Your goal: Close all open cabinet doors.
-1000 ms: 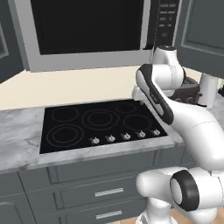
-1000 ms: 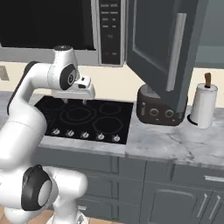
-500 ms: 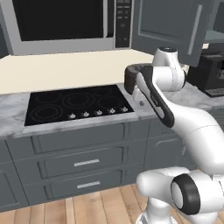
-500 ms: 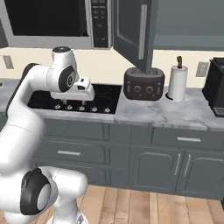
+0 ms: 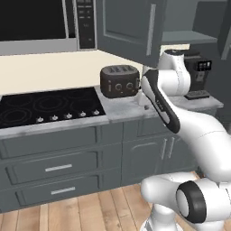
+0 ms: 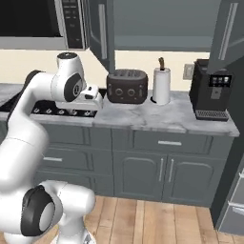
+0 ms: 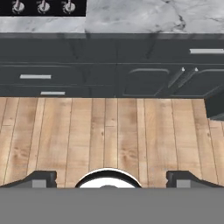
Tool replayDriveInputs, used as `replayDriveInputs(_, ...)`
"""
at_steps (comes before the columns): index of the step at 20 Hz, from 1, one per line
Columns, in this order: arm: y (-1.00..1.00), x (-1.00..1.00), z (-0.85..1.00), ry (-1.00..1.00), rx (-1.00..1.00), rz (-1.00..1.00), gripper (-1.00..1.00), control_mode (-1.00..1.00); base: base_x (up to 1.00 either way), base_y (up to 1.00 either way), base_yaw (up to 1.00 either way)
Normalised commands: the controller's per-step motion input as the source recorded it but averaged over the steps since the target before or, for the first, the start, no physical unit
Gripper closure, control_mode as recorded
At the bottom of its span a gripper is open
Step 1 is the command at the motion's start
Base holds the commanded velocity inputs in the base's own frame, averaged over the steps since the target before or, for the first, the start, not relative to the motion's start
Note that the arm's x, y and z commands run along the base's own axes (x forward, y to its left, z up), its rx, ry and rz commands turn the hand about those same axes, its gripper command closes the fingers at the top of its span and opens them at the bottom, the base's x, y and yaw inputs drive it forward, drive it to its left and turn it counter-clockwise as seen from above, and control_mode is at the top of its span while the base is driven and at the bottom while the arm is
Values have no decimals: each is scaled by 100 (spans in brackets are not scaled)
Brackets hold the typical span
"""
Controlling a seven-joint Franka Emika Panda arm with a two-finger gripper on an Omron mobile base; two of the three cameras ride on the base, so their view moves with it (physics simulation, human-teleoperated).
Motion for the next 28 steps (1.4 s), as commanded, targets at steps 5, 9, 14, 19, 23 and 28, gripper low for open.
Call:
replayDriveInputs(5, 0, 0, 0, 0, 0, 0, -100, 100, 0, -74, 0)
replayDriveInputs(9, 0, 0, 0, 0, 0, 0, -100, 100, 0, -61, 0)
replayDriveInputs(14, 0, 0, 0, 0, 0, 0, -100, 100, 12, -50, 0)
replayDriveInputs(19, 0, 0, 0, 0, 0, 0, -100, 100, 53, -35, 0)
replayDriveInputs(23, 0, 0, 0, 0, 0, 0, -100, 100, 54, -35, 0)
replayDriveInputs(28, 0, 0, 0, 0, 0, 0, -100, 100, 55, -27, 0)
